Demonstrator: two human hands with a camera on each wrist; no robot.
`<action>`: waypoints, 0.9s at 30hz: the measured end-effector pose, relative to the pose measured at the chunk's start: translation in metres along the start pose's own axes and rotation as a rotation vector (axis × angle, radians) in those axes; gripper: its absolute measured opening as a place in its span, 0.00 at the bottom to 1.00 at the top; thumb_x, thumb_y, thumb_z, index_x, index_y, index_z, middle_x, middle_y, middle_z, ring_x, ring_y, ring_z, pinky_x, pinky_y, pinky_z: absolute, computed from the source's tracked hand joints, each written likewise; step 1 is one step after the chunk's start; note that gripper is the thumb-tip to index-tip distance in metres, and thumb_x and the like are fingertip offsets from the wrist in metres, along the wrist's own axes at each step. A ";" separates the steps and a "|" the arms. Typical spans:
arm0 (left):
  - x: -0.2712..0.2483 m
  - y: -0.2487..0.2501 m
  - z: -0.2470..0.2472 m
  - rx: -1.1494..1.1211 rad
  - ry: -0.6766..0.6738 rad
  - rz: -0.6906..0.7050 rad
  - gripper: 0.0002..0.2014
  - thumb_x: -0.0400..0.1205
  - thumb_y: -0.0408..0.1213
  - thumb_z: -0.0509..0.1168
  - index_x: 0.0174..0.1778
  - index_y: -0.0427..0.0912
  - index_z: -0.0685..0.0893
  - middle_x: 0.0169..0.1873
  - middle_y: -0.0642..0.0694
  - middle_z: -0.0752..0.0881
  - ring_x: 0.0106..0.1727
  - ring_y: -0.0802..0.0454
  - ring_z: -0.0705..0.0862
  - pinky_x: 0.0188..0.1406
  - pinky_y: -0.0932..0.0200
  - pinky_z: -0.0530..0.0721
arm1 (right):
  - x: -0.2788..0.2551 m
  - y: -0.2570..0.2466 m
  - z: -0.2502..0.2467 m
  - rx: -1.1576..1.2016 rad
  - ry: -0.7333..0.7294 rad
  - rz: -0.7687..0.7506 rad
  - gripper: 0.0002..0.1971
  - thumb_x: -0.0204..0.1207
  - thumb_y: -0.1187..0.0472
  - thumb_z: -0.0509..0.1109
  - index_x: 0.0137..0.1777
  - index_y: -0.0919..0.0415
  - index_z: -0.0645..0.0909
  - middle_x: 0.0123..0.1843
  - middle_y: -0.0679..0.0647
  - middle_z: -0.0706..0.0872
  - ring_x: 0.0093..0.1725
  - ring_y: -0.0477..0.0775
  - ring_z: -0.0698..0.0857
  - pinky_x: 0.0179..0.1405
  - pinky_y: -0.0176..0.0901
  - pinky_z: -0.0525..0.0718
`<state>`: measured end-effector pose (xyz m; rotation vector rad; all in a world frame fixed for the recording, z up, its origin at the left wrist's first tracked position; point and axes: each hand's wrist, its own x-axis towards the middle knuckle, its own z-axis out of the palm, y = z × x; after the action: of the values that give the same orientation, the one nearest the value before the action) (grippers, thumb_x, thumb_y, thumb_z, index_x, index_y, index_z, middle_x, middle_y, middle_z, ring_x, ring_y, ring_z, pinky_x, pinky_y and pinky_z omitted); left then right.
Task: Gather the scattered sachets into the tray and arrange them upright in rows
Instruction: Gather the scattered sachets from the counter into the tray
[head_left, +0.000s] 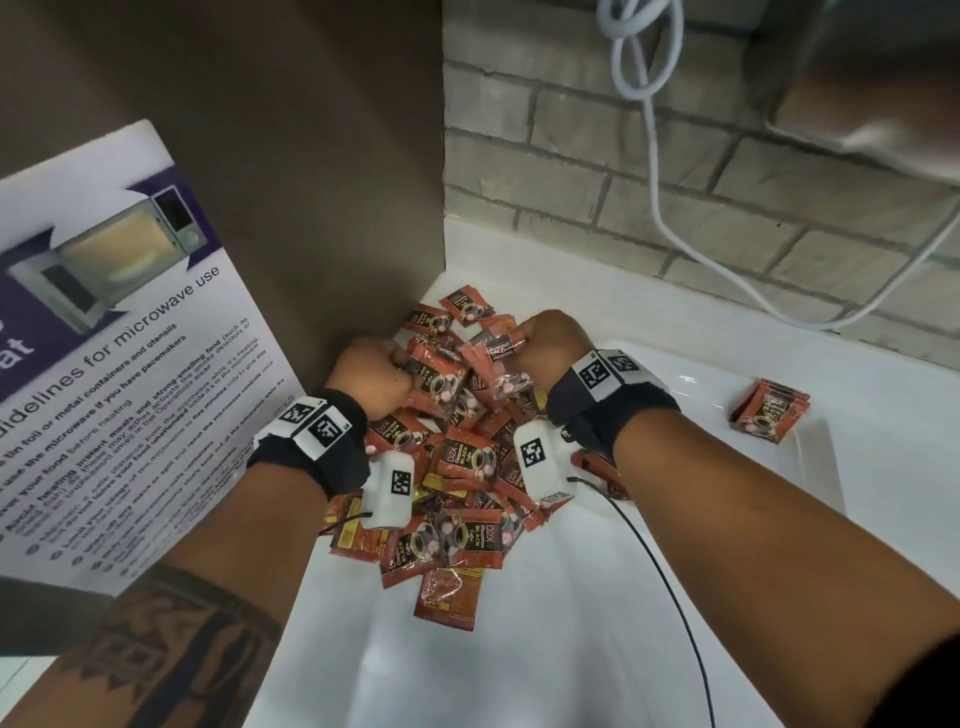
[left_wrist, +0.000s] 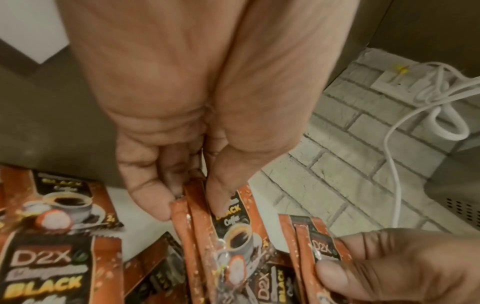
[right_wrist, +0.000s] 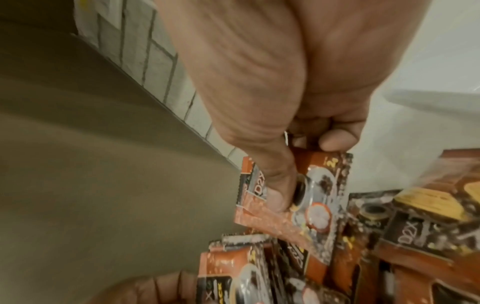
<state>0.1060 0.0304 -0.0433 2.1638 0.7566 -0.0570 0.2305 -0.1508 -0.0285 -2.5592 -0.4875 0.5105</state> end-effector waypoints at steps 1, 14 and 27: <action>-0.003 0.002 -0.001 0.007 0.011 0.006 0.07 0.79 0.31 0.74 0.53 0.41 0.87 0.46 0.43 0.89 0.47 0.44 0.88 0.46 0.56 0.86 | -0.003 0.004 -0.005 0.051 0.023 -0.011 0.14 0.67 0.58 0.84 0.50 0.65 0.90 0.42 0.56 0.89 0.44 0.56 0.87 0.31 0.37 0.75; -0.032 0.058 -0.005 -0.064 0.010 0.156 0.07 0.77 0.23 0.71 0.42 0.39 0.87 0.42 0.41 0.91 0.44 0.45 0.88 0.50 0.49 0.89 | -0.059 0.107 -0.076 0.263 0.132 0.193 0.09 0.71 0.55 0.82 0.46 0.58 0.90 0.43 0.57 0.91 0.37 0.52 0.86 0.35 0.38 0.81; -0.046 0.135 0.106 0.135 -0.337 0.348 0.05 0.78 0.26 0.71 0.44 0.40 0.88 0.42 0.43 0.90 0.46 0.43 0.89 0.45 0.51 0.91 | -0.105 0.148 -0.040 -0.020 -0.059 0.241 0.21 0.71 0.50 0.80 0.63 0.54 0.88 0.63 0.52 0.88 0.58 0.55 0.87 0.52 0.39 0.80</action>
<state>0.1623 -0.1336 -0.0065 2.3037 0.1847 -0.2902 0.1928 -0.3319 -0.0450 -2.6432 -0.2041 0.6700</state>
